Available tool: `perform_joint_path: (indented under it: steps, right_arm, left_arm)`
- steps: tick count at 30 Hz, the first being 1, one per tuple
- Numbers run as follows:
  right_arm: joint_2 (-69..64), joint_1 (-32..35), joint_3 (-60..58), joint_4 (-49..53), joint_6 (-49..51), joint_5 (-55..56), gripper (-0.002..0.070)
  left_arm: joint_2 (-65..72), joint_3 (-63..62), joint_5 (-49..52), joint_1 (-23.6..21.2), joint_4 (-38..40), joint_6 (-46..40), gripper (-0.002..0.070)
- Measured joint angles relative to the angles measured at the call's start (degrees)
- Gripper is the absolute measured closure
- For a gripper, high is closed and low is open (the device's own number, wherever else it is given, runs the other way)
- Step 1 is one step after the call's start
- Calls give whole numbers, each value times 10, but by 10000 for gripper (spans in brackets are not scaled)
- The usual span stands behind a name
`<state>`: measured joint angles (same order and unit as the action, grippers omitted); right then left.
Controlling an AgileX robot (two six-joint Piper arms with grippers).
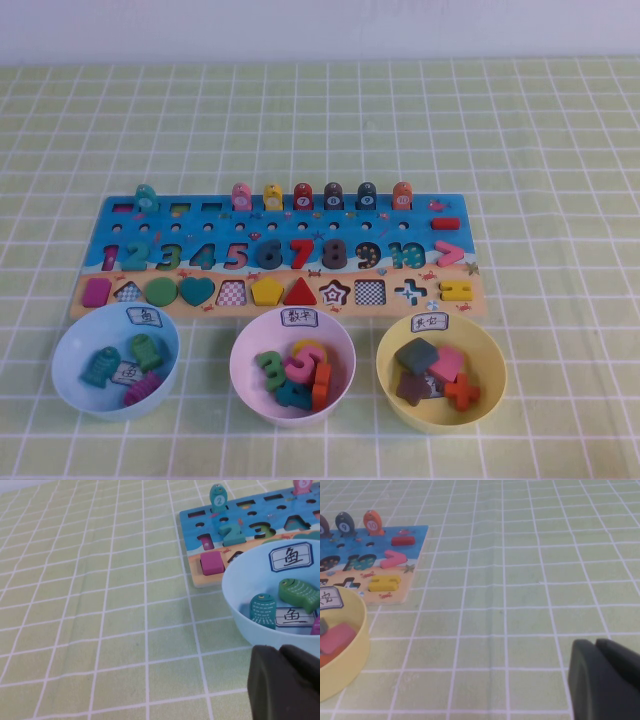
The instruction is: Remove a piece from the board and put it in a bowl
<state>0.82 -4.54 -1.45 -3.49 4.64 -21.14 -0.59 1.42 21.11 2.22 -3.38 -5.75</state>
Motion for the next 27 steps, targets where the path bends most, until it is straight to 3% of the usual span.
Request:
perform_joint_path:
  steps: [5,12,19,27]
  right_arm:
    - [0,0,0,-54,9,31,694]
    - [0,0,0,-498,40,82,694]
    - [0,0,0,-547,-102,83,694]
    - [0,0,0,-577,-144,65,694]
  left_arm:
    - [0,0,0,0,0,0,679]
    - [0,0,0,0,0,0,679]
    - [0,0,0,0,0,0,679]
    - [0,0,0,0,-1,0,679]
